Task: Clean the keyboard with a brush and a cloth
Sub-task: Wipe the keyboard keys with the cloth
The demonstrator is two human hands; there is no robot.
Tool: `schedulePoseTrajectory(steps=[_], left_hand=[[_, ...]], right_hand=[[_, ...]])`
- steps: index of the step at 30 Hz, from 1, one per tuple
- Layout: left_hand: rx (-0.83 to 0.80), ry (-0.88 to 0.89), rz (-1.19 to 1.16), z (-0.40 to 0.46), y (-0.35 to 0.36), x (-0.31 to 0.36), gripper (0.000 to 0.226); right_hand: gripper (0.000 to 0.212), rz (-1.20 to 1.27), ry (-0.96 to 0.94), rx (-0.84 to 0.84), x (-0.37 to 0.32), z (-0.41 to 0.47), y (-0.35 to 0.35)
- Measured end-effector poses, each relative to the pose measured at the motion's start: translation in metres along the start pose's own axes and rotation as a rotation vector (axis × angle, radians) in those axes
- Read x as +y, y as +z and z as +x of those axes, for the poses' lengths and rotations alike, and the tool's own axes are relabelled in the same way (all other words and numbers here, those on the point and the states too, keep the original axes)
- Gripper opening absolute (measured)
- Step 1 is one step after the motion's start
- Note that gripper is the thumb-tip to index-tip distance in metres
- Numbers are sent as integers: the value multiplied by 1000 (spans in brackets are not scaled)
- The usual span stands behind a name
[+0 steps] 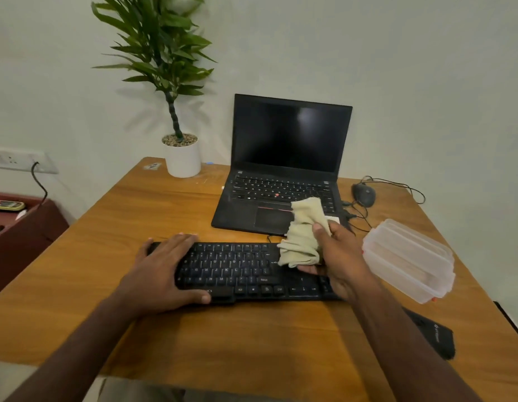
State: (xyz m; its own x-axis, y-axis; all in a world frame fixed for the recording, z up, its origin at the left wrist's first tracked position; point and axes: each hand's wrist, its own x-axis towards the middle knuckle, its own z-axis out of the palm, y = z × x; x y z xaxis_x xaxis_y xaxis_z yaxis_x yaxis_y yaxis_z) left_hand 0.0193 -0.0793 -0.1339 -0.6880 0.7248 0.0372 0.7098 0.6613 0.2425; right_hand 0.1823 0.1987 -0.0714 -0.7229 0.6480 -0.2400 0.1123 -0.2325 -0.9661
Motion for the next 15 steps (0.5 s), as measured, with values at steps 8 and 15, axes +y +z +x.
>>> schedulePoseTrajectory(steps=[8, 15], left_hand=[[2, -153, -202, -48, -10, -82, 136], [-49, -91, -166, -43, -8, -95, 136]], right_hand=[[35, -1, 120, -371, 24, -4, 50], [19, -229, -138, -368, 32, -18, 122]])
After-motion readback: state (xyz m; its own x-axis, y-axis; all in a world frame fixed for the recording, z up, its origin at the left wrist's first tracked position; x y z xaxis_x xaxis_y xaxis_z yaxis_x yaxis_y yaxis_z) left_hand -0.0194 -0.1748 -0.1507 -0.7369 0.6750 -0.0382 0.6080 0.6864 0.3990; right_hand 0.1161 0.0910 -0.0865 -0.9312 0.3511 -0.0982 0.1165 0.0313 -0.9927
